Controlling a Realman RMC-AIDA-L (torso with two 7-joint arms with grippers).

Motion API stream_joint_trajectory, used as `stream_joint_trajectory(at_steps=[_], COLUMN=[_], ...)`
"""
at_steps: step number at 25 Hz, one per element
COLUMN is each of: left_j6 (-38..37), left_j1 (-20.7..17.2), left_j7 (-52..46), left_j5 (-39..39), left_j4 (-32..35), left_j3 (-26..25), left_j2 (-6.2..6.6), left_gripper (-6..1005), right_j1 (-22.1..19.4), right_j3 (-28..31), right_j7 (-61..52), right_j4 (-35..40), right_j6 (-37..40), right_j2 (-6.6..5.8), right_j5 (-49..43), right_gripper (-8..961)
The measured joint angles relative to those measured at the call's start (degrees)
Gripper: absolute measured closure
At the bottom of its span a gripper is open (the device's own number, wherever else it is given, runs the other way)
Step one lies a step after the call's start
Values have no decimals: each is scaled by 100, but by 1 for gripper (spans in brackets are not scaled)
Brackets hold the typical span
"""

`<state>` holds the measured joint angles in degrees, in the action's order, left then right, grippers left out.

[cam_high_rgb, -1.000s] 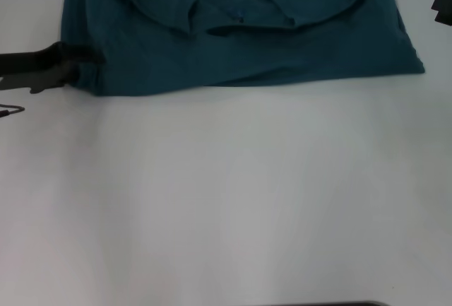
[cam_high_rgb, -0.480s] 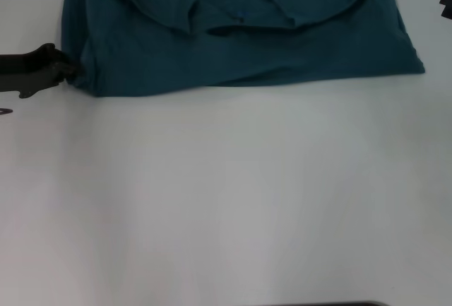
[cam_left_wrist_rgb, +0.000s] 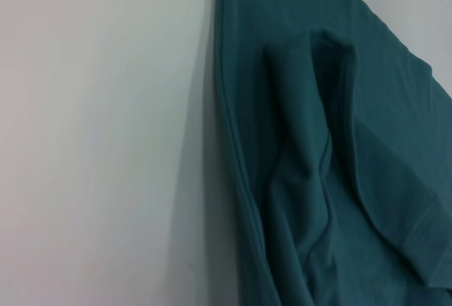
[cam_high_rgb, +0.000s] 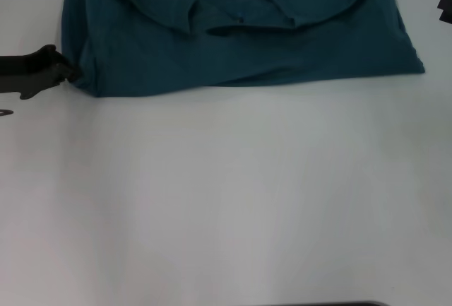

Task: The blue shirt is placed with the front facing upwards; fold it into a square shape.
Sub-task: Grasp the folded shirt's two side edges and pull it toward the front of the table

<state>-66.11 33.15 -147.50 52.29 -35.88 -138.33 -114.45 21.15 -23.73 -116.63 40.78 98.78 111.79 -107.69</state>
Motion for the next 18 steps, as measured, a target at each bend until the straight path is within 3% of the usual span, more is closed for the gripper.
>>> stream_joint_trajectory(at_steps=[6,18], left_j6=[3,167], left_j1=[-6,82], left_j7=[109,212], left_j5=[2,-212], left_j4=[0,-184], left_j3=[13,247], left_j2=[7,-48], left_gripper=[1000,856], right_j1=[-14,-13], right_j3=[0,9], right_j7=[0,0], right_j4=[-102,-140], right_j6=[1,1], right_j2=[-45,-53], right_j5=[-5,-7], right_gripper=[97,97])
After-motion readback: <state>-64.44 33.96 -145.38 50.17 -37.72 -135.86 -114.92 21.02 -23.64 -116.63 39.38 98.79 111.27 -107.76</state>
